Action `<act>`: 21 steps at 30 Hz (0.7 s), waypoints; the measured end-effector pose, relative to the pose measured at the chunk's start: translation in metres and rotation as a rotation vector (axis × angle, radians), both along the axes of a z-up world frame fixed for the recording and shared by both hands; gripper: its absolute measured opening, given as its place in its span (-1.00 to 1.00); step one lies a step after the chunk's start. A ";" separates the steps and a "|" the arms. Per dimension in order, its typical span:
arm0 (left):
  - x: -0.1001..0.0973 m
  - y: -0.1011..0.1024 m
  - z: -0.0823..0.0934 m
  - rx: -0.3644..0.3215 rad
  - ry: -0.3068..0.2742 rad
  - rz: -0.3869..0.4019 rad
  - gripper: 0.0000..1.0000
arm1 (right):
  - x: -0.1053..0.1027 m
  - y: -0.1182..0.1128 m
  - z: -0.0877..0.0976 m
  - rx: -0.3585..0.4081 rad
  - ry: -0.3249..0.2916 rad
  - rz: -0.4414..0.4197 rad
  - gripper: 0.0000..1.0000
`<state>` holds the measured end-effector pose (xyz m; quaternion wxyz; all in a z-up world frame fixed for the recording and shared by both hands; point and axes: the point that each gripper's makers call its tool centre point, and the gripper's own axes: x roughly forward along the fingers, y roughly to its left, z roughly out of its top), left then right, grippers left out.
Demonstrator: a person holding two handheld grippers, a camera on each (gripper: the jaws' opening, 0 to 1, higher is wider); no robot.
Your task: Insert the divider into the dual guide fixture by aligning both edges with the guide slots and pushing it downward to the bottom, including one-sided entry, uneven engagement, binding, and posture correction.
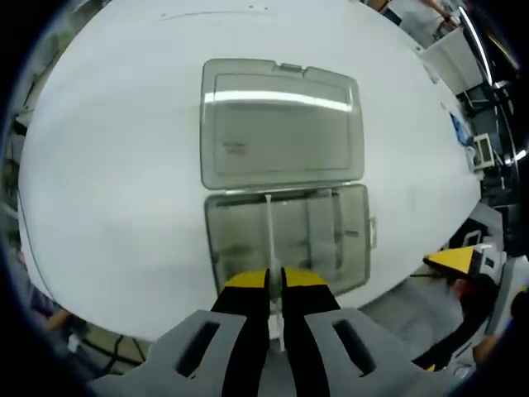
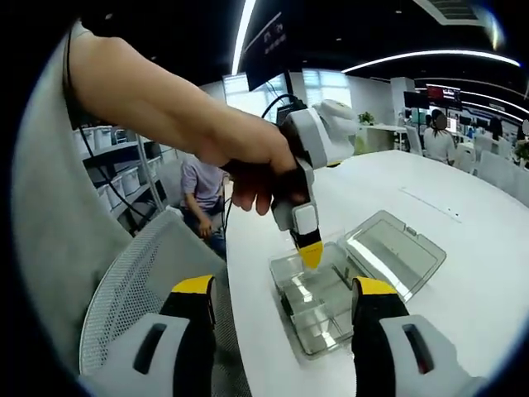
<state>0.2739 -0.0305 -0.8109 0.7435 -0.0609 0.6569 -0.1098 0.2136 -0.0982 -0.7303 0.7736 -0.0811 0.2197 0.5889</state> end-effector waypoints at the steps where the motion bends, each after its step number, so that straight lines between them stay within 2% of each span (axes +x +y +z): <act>1: 0.000 0.000 -0.001 0.005 0.002 0.000 -0.98 | 0.000 0.000 0.000 0.000 0.001 -0.001 0.27; 21: 0.001 0.003 -0.010 0.051 0.028 0.003 -0.98 | 0.003 -0.006 -0.003 0.009 0.019 -0.015 0.26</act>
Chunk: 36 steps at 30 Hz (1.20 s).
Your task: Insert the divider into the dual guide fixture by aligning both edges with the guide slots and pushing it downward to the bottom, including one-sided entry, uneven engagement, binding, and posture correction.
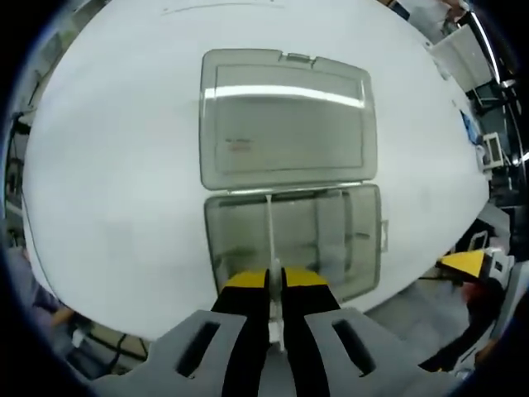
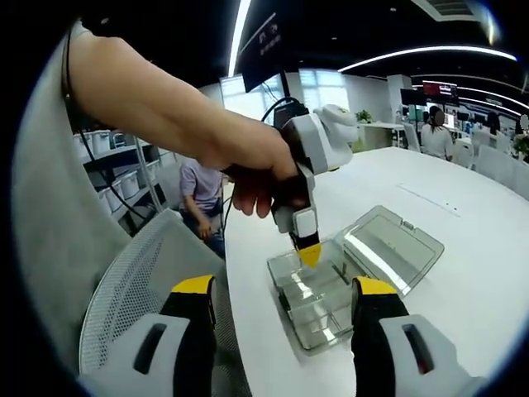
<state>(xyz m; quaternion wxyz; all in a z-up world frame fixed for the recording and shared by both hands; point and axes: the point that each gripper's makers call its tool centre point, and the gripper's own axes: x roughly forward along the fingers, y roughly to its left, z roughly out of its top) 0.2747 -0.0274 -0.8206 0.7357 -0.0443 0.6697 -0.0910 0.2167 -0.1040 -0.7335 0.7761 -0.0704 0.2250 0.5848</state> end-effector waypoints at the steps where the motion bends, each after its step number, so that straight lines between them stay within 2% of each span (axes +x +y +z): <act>1: 0.000 0.000 0.000 0.001 0.003 0.002 -0.98 | 0.000 0.000 0.000 0.001 0.000 -0.001 0.26; 26: 0.000 -0.004 -0.006 0.011 0.026 -0.012 -0.98 | 0.002 -0.003 -0.003 0.000 0.014 -0.003 0.29; 36: 0.001 -0.002 -0.005 0.021 0.015 -0.011 -0.98 | 0.001 -0.004 -0.005 0.000 0.021 -0.008 0.29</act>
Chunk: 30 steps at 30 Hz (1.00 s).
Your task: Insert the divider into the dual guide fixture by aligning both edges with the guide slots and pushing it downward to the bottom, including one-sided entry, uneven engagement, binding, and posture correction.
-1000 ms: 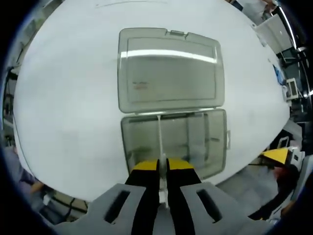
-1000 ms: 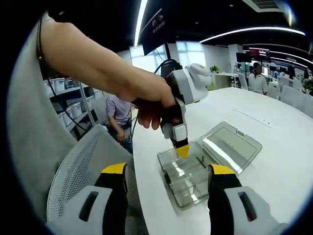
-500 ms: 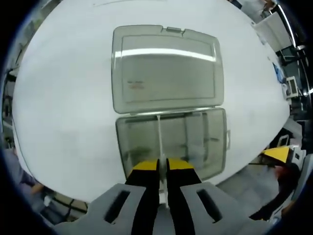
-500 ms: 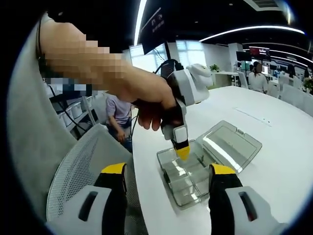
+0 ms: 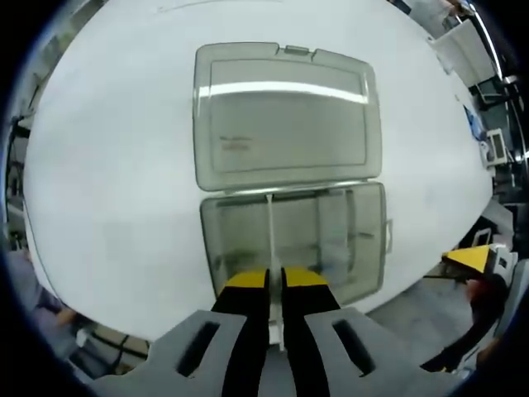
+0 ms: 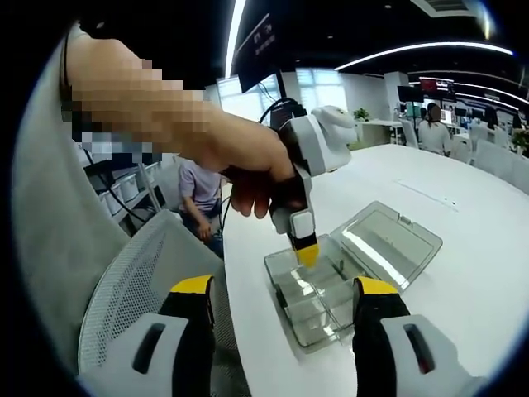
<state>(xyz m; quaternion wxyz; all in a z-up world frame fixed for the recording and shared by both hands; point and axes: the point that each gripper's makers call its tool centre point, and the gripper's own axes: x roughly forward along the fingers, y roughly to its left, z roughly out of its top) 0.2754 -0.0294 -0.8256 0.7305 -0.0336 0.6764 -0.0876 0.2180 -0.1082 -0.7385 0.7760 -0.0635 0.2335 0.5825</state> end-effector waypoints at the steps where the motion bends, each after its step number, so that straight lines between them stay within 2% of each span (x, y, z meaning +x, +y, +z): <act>1: 0.000 0.000 0.000 0.001 0.001 0.000 -0.98 | 0.000 0.000 0.000 0.001 0.000 0.001 0.29; 30: -0.001 -0.002 0.000 0.015 0.020 -0.026 -0.98 | 0.000 -0.007 0.001 -0.004 0.003 -0.011 0.29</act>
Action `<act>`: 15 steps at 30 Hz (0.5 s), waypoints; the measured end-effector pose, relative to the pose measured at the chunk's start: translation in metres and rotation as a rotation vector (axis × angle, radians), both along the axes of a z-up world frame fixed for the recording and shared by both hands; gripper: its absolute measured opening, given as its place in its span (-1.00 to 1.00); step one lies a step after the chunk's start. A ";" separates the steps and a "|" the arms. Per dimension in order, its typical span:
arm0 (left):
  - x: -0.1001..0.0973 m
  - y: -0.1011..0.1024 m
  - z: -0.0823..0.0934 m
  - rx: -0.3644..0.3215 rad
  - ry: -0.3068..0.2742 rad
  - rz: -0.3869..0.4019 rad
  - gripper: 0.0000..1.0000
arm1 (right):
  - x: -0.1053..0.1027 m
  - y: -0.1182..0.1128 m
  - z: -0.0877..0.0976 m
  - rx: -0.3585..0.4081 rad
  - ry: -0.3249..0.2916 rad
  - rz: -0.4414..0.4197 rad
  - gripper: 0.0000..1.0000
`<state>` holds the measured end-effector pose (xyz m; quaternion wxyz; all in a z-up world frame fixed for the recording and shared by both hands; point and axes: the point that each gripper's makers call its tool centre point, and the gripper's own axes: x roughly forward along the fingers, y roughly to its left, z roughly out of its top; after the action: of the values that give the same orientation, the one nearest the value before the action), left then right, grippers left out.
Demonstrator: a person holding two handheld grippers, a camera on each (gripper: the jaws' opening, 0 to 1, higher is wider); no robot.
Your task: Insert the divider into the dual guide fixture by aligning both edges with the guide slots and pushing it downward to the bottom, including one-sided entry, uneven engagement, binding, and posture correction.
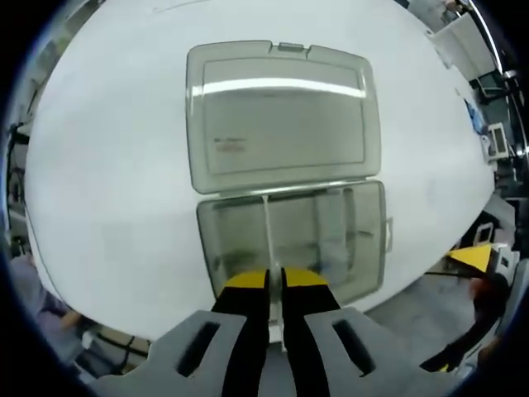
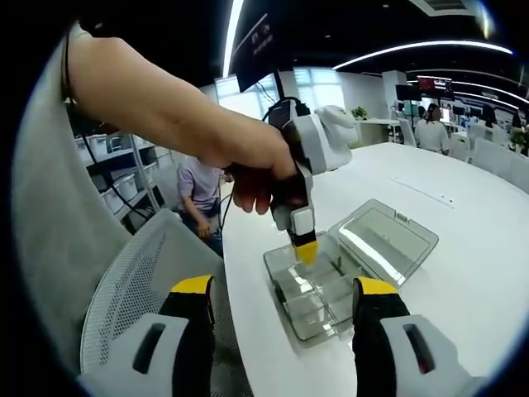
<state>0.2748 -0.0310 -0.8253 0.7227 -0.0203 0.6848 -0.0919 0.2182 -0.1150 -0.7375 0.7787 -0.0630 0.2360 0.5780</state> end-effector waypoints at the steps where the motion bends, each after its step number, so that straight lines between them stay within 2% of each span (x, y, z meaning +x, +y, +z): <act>1: 0.000 0.000 0.000 -0.002 0.000 0.002 -0.98 | 0.000 0.000 0.000 0.001 0.001 -0.001 0.29; 15: 0.000 0.002 -0.003 0.005 -0.002 -0.011 -0.98 | 0.000 0.001 0.000 0.002 0.005 -0.003 0.28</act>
<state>0.2750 -0.0294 -0.8287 0.7230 -0.0146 0.6843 -0.0939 0.2177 -0.1139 -0.7377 0.7791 -0.0605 0.2373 0.5771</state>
